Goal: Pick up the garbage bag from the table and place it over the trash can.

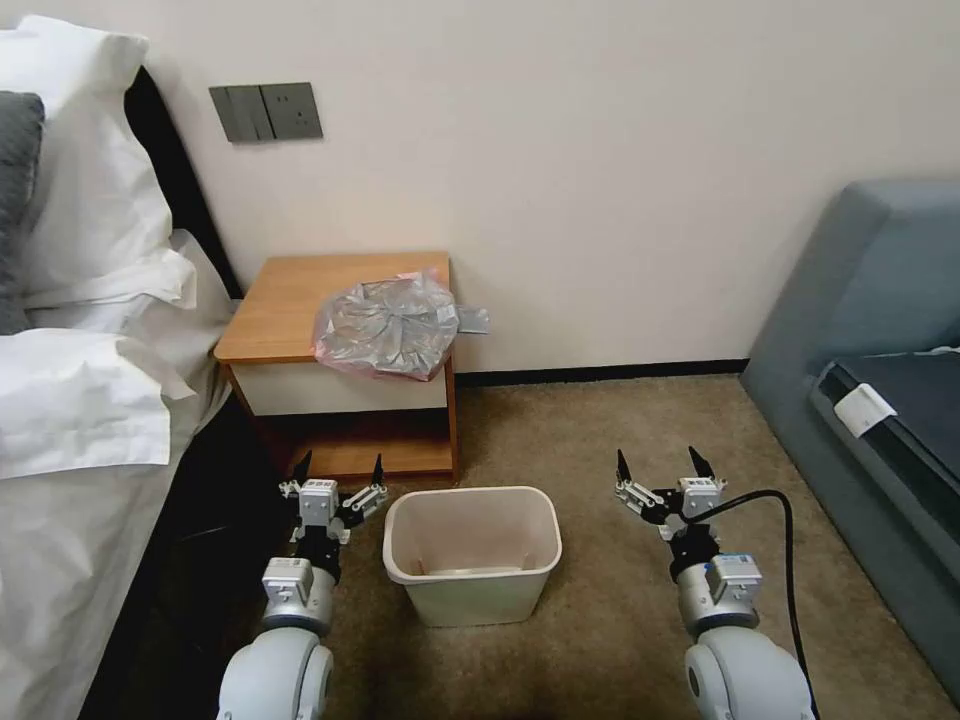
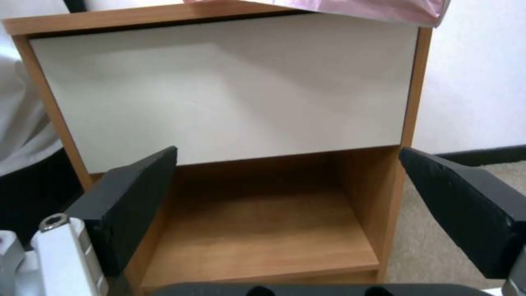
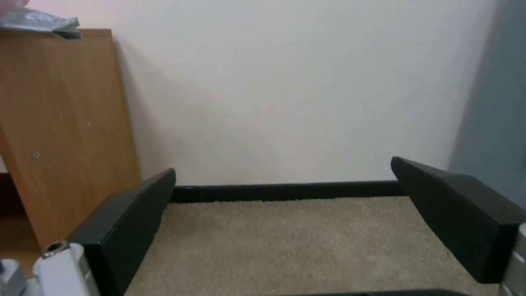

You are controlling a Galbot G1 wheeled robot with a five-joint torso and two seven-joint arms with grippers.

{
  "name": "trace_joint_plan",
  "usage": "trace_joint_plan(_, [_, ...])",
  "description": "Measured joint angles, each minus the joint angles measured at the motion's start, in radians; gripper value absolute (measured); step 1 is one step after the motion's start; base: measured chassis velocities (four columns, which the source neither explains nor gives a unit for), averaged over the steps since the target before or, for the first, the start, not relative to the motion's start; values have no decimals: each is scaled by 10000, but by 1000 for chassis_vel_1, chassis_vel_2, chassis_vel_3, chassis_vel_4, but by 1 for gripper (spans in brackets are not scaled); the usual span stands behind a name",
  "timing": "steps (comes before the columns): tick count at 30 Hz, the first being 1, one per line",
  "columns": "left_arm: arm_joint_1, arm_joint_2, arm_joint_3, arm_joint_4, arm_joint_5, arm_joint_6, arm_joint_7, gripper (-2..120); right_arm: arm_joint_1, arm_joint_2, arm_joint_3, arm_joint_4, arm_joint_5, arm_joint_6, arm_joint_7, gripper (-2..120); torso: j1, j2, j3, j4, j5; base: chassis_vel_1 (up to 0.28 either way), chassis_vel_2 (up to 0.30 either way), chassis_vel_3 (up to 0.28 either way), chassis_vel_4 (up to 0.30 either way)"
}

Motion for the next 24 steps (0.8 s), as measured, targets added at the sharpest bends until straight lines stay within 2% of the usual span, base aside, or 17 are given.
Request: trace_joint_plan(24, [0, 0, 0, 0, 0, 0, 1, 100, 0, 0, 0, 0, 0, 0, 0, 100, 0, 0, 0, 0, 0, 0, 0, 0, 0])
